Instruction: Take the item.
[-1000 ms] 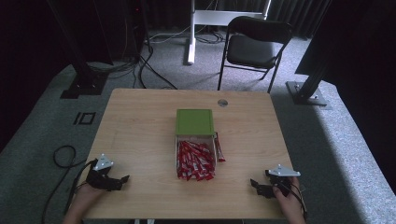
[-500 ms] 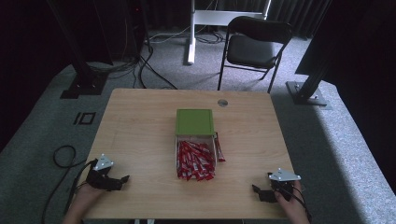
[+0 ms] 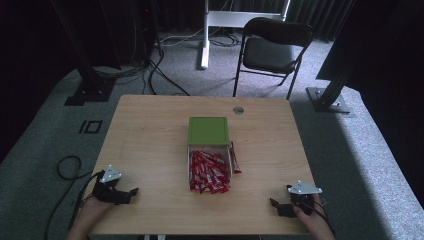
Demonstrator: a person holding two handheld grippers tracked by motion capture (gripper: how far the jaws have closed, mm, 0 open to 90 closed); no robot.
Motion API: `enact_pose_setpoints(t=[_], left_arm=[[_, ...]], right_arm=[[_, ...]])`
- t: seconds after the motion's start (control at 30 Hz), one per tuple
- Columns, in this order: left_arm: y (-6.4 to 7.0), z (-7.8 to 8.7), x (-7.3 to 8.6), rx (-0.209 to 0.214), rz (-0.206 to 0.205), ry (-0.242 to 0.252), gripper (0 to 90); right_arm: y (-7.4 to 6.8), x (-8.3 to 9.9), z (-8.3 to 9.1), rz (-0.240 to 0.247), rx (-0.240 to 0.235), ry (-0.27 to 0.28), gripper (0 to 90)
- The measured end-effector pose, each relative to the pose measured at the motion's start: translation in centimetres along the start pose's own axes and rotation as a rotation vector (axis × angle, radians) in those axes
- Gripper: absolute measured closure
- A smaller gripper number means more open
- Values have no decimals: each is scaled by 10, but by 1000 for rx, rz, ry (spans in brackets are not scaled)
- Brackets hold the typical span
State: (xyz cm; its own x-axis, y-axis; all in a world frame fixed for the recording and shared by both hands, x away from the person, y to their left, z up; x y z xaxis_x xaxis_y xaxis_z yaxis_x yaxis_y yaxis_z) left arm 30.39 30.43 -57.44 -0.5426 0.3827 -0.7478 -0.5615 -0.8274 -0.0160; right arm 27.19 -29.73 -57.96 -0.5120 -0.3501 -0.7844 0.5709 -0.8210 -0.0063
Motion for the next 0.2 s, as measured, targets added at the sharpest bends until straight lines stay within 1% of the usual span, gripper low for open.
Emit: enact_pose_setpoints(t=[0.2], left_arm=[[0,0,0,0,0,0,14]], right_arm=[[0,0,0,2,-2,0,120]])
Point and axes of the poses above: each handheld gripper's, and its own axes: z roughly backward along the jaws, x roughly out of its underside, y roughly to its right, the point moved 3 cm from there along -z, roughly forward along the jaws, and after that the axes turned 5 degrees about y, right-handed, at the moved point
